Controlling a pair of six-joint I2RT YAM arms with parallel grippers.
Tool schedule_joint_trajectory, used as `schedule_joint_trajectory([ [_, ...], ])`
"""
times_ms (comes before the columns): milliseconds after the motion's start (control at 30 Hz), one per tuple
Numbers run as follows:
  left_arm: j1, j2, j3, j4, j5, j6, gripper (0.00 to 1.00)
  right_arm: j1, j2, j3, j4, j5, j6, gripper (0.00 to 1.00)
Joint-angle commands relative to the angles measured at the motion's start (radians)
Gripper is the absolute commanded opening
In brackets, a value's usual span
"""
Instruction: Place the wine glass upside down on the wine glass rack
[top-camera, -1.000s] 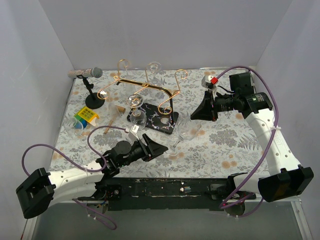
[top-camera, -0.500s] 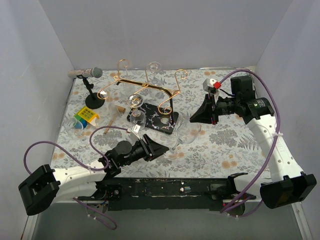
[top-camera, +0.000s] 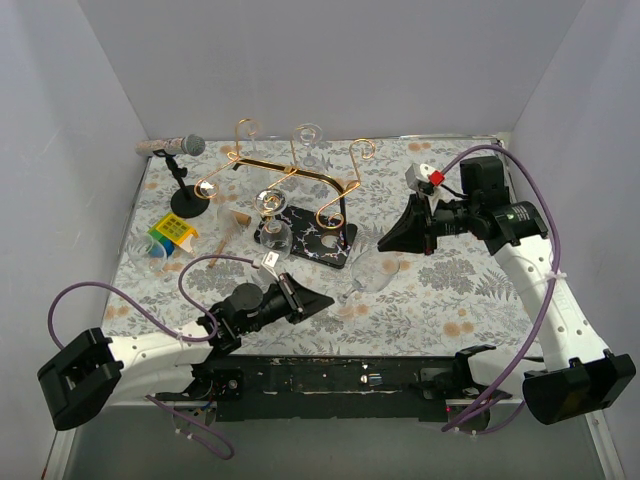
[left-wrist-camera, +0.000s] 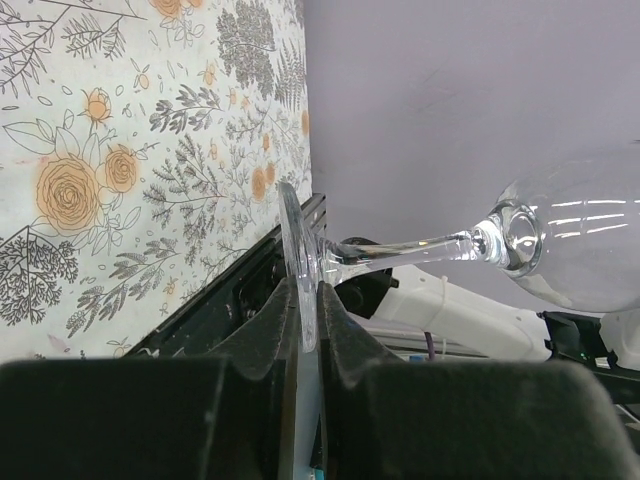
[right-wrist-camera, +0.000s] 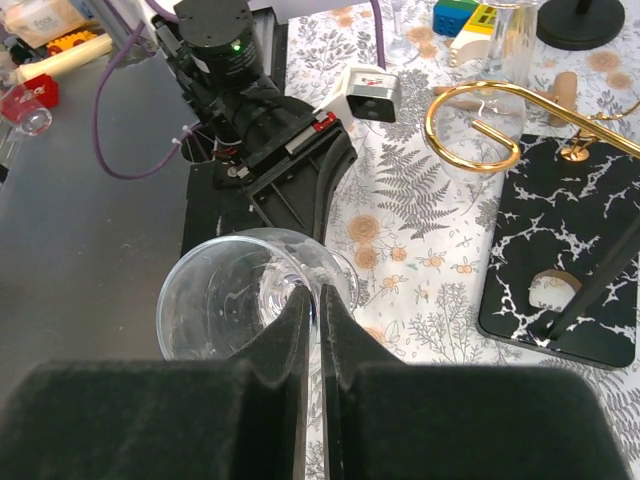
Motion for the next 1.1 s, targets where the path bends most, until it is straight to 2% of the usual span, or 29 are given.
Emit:
schedule_joint_trajectory([
  [0,-0.007,-0.026,-0.032,0.065,0.026,-0.055,0.0,0.003,-0.041,-0.008,0.012,-0.085,-0.028,0.01],
  [167,-0.007,-0.063,-0.049,0.048,0.008,-0.071,0.0,0.004,-0.06,-0.029,0.009,-0.108,-0.05,0.03],
  [267,-0.007,-0.095,-0.054,0.011,-0.026,-0.075,0.0,0.006,-0.066,-0.043,0.006,-0.101,-0.056,0.1],
  [400,-0.007,-0.131,-0.057,-0.026,-0.037,-0.038,0.0,0.014,-0.073,-0.063,0.006,-0.076,-0.06,0.23],
  [633,-0.007,-0.184,-0.075,-0.124,-0.068,0.008,0.0,0.014,-0.081,-0.089,-0.023,-0.042,-0.095,0.51],
  [867,-0.005,-0.308,-0.025,-0.386,-0.175,0.088,0.0,0.012,-0.093,-0.034,-0.158,0.057,-0.23,0.59],
  [1067,-0.004,-0.387,0.067,-0.658,-0.233,0.18,0.0,-0.032,-0.139,-0.029,-0.198,0.081,-0.269,0.59],
])
